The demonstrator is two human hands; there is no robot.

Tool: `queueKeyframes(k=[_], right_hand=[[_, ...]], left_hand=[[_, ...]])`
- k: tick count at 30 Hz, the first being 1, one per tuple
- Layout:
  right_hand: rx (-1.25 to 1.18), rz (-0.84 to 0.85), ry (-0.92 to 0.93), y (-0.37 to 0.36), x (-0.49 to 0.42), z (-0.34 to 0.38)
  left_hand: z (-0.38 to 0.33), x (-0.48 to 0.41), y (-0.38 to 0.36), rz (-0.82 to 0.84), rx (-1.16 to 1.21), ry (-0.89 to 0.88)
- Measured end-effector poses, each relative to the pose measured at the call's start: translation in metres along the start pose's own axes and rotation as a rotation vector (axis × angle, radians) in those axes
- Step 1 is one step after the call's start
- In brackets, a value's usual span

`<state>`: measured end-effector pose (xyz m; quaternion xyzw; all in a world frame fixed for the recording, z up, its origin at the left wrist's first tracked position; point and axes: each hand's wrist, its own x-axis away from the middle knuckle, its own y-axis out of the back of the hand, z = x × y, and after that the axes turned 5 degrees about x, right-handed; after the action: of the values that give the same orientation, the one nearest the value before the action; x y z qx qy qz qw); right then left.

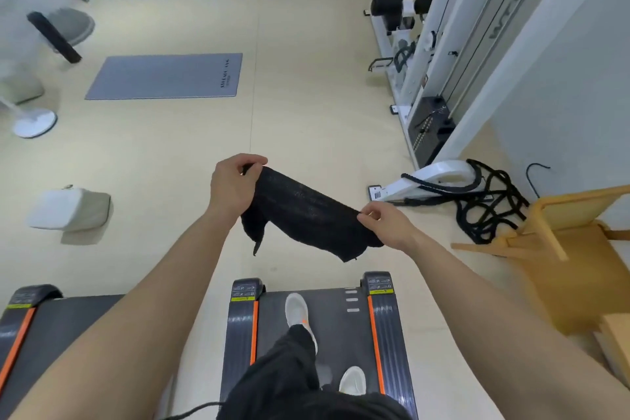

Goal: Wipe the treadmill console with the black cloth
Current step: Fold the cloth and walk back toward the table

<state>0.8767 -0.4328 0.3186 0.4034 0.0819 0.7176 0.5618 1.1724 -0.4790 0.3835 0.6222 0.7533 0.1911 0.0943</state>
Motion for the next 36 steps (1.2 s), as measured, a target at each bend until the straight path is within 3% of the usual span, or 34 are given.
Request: queueKeyframes(k=[4,9,13,21,27,30,36], right_hand=[[-0.034,0.016,-0.031,0.024,-0.068,0.013],[-0.037,-0.149,-0.192,0.049,-0.144,0.023],[-0.285,-0.203,-0.242,0.065,-0.201,0.027],[-0.749,-0.069,-0.240,0.077,-0.350,-0.004],[-1.159,-0.039,-0.214,0.115,-0.457,-0.068],[-1.250,-0.130,-0.259,0.148,-0.465,-0.091],[-1.462,-0.403,-0.327,0.218,-0.475,-0.144]], left_hand=[[0.014,-0.074,-0.008,0.009,0.008,0.023],[0.019,-0.164,-0.043,0.155,-0.006,0.055],[0.020,-0.220,-0.090,0.255,-0.048,0.042],[0.039,-0.308,-0.253,0.545,-0.016,-0.034],[0.057,-0.394,-0.387,0.601,0.089,-0.083],[0.033,-0.407,-0.437,0.722,0.093,-0.105],[-0.016,-0.428,-0.557,1.020,-0.123,-0.395]])
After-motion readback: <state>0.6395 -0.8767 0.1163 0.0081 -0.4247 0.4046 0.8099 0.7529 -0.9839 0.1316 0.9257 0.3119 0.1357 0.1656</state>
